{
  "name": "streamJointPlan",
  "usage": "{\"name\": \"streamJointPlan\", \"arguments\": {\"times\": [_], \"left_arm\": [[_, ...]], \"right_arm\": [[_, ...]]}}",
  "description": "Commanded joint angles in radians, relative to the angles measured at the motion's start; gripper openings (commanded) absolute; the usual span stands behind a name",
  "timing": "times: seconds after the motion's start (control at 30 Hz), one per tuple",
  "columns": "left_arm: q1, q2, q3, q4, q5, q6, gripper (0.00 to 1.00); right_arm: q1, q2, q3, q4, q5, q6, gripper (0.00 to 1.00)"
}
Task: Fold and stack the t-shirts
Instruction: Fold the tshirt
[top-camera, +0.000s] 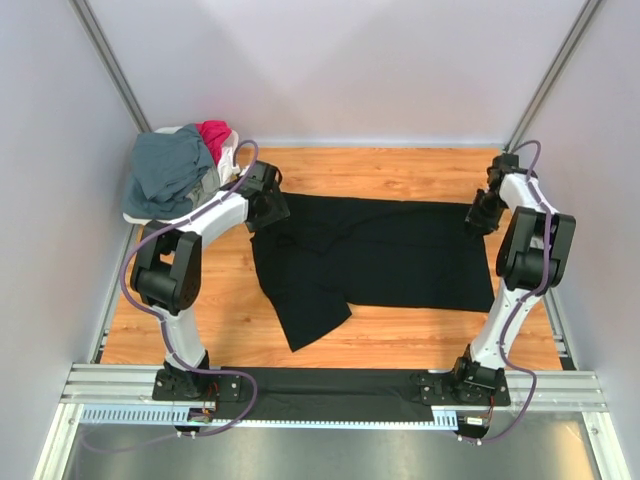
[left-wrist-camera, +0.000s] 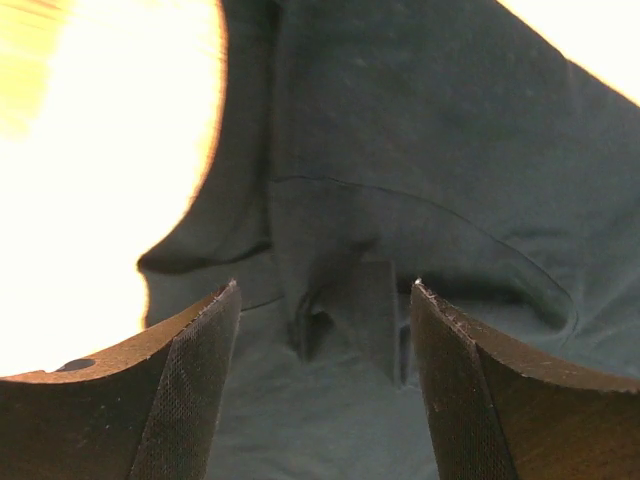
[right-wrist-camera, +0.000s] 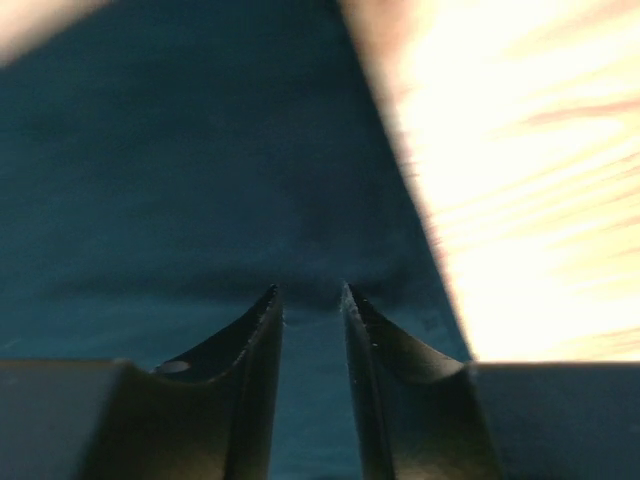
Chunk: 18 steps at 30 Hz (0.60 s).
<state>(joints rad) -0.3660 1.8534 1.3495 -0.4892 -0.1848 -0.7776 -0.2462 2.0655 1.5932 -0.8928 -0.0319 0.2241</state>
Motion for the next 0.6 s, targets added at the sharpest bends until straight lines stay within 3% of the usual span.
{"name": "streamJointPlan", "arguments": {"times": [0.0, 0.3, 0.5, 0.57], "left_arm": [[-0.017, 0.01, 0.019, 0.067, 0.071, 0.029, 0.75], [-0.096, 0.027, 0.028, 0.028, 0.029, -0.014, 0.72], [-0.105, -0.013, -0.044, 0.008, 0.018, -0.103, 0.82], [-0.105, -0.055, -0.079, 0.027, 0.024, -0.132, 0.89]], "right_arm": [[0.079, -0.123, 0.105, -0.017, -0.042, 0.0, 0.34], [0.306, -0.153, 0.126, 0.058, -0.172, 0.067, 0.35], [0.484, -0.111, 0.103, 0.183, -0.27, 0.153, 0.36], [0.542, -0.099, 0.099, 0.219, -0.266, 0.17, 0.36]]}}
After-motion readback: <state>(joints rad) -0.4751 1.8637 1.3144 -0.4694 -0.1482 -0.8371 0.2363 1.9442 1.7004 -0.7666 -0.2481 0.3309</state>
